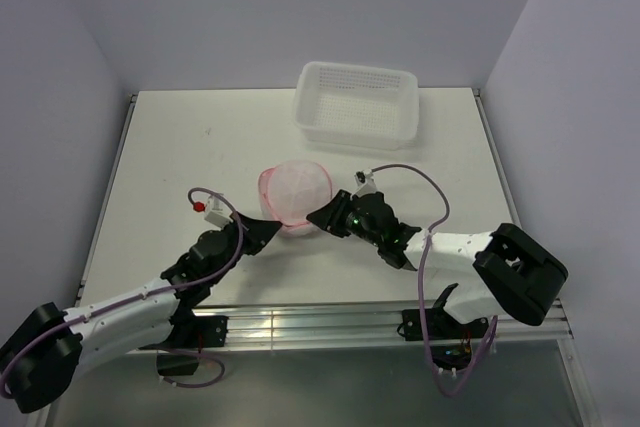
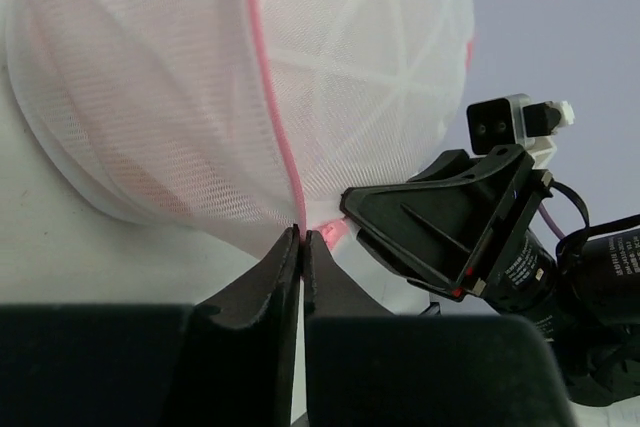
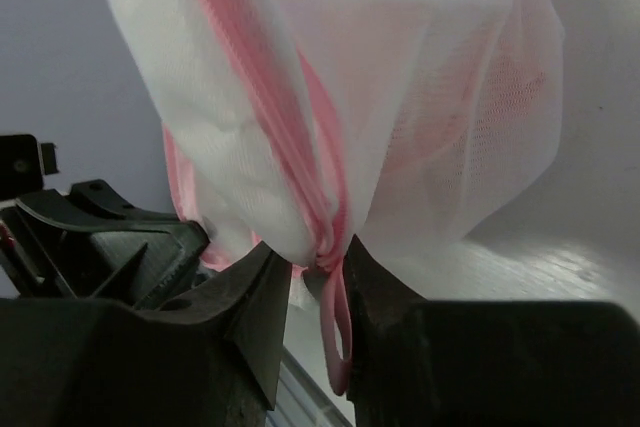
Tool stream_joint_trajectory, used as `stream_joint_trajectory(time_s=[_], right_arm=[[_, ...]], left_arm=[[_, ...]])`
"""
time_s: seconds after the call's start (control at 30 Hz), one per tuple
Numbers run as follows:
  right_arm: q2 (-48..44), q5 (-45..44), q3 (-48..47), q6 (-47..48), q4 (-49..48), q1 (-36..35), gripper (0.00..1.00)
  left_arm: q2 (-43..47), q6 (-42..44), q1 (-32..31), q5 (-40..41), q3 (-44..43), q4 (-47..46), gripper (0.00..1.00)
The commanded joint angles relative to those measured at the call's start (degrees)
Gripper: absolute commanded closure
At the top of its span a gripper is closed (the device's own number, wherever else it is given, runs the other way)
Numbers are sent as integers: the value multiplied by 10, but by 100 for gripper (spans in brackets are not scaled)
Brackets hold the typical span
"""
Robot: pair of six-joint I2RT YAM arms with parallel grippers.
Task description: Place the bra in the laundry bag and zip it closed
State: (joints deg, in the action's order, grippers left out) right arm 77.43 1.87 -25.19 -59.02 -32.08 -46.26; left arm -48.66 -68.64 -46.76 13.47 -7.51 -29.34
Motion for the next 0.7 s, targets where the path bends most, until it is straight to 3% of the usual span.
stream_joint_trajectory(time_s=[0.0,0.23,0.3,0.37,0.47,0.67], right_arm=[[1,-9,-24,2,-67,-3,70],[-8,-18,-15,29,-76,-5,81],[-3,-31,-14,37,-80,-7,81],[2,-29,-14,49,-84,-8,81],[-1,-41,-11,67,-83,-12,81],[-11,-36,-11,91,-71,-17,84]], left_arm=[[27,10,-4,21,-5,25,89],[94,86,-4,53,-80,213,53],[105,114,-5,57,-104,290,48],[124,145,-10,63,-145,348,50],[117,184,-25,55,-200,387,59],[-13,305,-83,66,-313,367,72]])
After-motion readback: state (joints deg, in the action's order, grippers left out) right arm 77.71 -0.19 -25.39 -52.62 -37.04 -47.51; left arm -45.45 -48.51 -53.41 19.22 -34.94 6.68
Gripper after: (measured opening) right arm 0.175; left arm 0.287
